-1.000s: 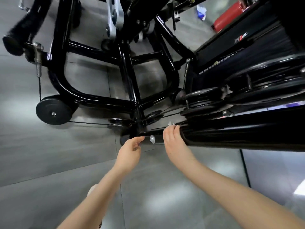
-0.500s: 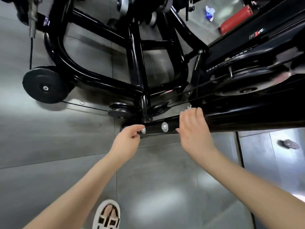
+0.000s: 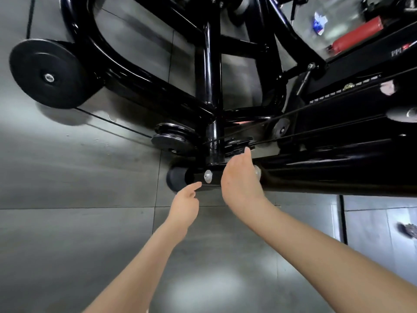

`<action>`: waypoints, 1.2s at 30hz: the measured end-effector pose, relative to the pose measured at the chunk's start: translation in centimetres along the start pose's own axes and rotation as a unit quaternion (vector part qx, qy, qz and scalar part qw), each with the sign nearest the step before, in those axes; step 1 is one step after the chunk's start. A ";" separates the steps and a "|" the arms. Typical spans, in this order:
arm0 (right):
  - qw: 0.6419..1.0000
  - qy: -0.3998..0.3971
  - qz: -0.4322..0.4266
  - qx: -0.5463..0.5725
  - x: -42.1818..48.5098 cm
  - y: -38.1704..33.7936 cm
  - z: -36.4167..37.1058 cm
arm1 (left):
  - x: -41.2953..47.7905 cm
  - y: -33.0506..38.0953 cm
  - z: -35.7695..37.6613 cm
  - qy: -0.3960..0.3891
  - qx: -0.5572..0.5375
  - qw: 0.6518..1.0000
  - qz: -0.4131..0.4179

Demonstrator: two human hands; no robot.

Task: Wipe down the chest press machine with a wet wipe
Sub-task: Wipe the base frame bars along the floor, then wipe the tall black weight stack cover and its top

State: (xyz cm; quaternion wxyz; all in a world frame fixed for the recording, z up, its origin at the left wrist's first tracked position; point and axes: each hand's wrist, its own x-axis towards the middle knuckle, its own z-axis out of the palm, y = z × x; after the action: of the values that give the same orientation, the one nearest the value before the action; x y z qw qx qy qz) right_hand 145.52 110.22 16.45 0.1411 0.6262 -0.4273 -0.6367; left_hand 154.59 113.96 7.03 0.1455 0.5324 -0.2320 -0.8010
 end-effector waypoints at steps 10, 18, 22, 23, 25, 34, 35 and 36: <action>0.970 0.158 -0.079 -0.168 -0.3 -3.1 4.4 | -0.3 -0.3 -2.8 0.051 -0.016 0.997 0.063; 0.950 0.159 -0.139 -0.230 -9.0 4.4 5.6 | -7.5 4.0 -2.4 0.031 0.024 0.996 0.086; 0.958 0.204 -0.078 -0.186 -12.3 8.9 3.9 | -11.9 7.3 -2.0 0.033 0.041 0.993 0.106; 0.959 0.220 -0.038 -0.174 -13.3 10.4 3.2 | -13.0 8.1 -2.0 0.034 0.045 0.992 0.111; 0.966 0.224 0.043 -0.122 -15.6 13.7 1.9 | -15.3 9.7 -2.2 0.033 0.055 0.991 0.117; 0.920 0.330 0.090 0.191 -24.4 20.2 -0.9 | -25.0 16.1 -2.8 0.034 0.094 0.986 0.134; 0.883 0.328 0.111 0.318 -25.5 20.0 -1.9 | -26.4 17.0 -2.8 0.031 0.096 0.986 0.137; 0.821 0.311 0.140 0.459 -26.8 19.8 -3.0 | -27.8 17.9 -2.8 0.026 0.097 0.985 0.139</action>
State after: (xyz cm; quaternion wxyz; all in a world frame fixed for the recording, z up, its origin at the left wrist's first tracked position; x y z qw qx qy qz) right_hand 145.95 116.45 49.31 0.0505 0.7165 -0.6867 -0.1120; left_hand 167.79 111.53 37.36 0.2085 0.5275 -0.3766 -0.7324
